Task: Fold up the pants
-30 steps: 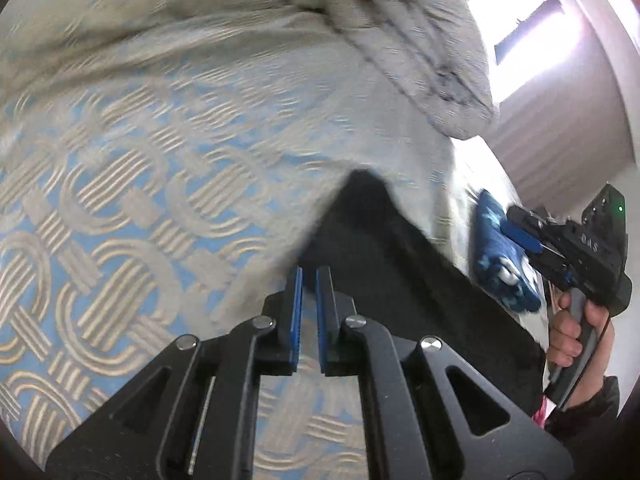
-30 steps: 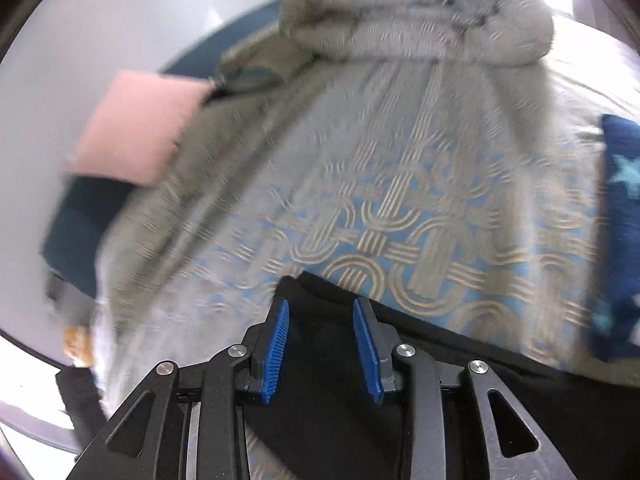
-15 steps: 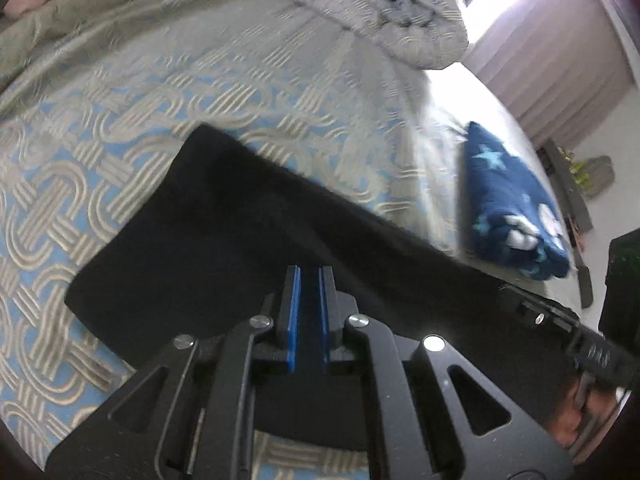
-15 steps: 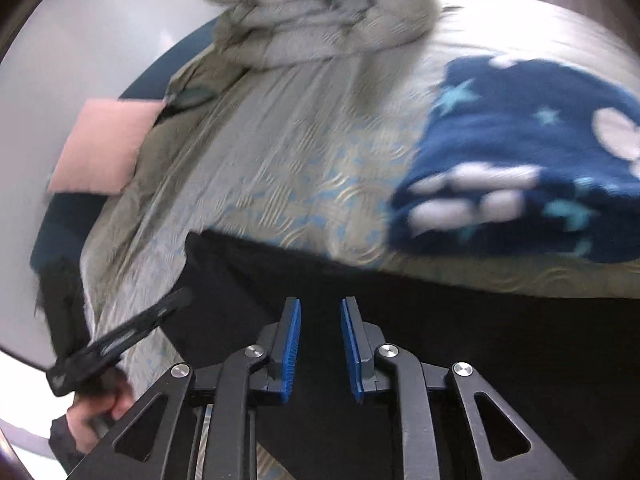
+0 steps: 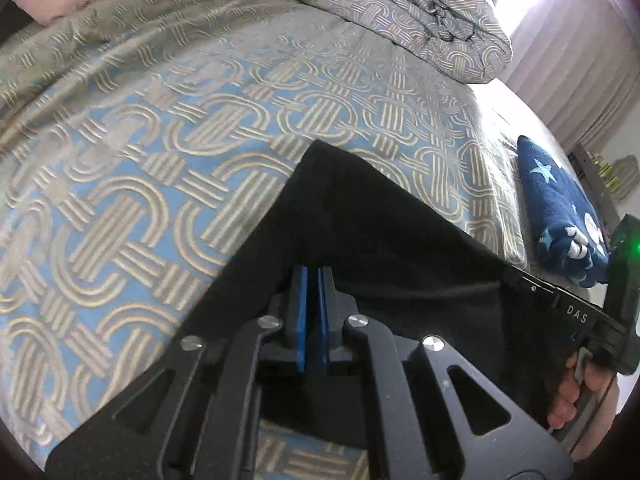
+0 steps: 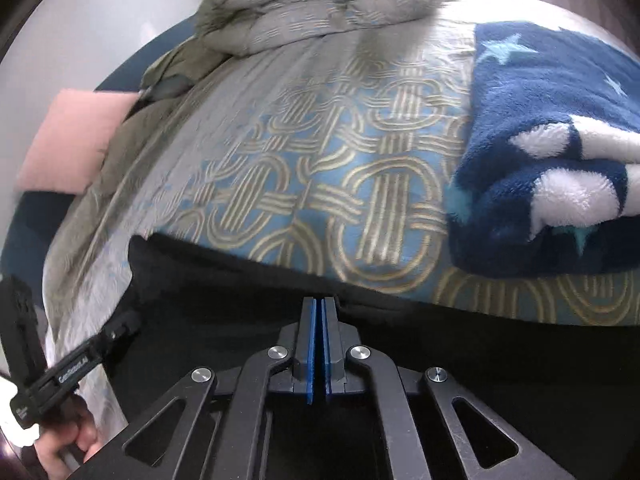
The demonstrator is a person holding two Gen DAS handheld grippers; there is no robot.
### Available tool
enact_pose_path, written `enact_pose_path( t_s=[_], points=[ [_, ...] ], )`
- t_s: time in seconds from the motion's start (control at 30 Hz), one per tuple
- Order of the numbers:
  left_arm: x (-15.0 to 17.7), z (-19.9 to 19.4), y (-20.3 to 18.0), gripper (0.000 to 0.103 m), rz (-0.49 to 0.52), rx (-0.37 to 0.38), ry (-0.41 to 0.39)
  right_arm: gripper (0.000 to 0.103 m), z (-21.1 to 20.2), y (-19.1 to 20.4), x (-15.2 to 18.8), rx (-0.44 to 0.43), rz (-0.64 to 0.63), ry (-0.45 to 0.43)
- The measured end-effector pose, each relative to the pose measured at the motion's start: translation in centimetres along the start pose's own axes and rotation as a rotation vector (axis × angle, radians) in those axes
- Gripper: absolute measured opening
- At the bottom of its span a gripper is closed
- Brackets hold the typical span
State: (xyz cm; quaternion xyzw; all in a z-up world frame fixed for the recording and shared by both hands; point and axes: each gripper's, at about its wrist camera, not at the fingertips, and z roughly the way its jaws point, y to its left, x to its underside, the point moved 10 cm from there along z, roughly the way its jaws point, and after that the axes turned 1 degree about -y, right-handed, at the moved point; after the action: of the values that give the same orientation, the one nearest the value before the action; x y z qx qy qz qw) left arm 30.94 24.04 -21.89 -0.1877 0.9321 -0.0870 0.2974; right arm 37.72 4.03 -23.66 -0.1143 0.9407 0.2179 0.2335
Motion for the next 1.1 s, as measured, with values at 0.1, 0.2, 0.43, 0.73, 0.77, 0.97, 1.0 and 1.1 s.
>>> enact_pose_path(
  t_s=[0.1,0.2,0.43,0.73,0.77,0.97,1.0,1.1],
  points=[
    [-0.1,-3.0,0.3,0.045,-0.038,0.009,-0.040,0.006,-2.0,0.8,0.4,0.017,-0.006,-0.011],
    [0.2,-6.7,0.7,0.057,-0.040,0.008,-0.102,0.017,-5.5,0.9,0.9,-0.041,0.019,-0.056],
    [3.9,-8.6,0.5,0.057,-0.119,0.120,-0.011,0.034,-15.1,-2.3,5.4,-0.146,0.141,-0.130],
    [8.1,-5.8,-1.0,0.057,-0.365,0.310,0.168,0.045,-20.9,-6.3,15.8,-0.264,0.353,-0.185],
    [8.0,-5.4,-1.5,0.057,-0.375,0.323,0.176,0.046,-21.1,-6.4,16.4,-0.265,0.361,-0.190],
    [7.4,-2.8,-2.2,0.057,-0.504,0.329,0.233,0.046,-20.9,-6.5,19.9,-0.308,0.425,-0.179],
    [7.4,-2.5,-2.1,0.057,-0.512,0.315,0.233,0.046,-20.8,-6.5,20.2,-0.311,0.427,-0.175],
    [6.5,-2.3,-2.4,0.057,-0.486,0.292,0.205,0.046,-20.6,-6.2,20.6,-0.318,0.427,-0.171]
  ],
)
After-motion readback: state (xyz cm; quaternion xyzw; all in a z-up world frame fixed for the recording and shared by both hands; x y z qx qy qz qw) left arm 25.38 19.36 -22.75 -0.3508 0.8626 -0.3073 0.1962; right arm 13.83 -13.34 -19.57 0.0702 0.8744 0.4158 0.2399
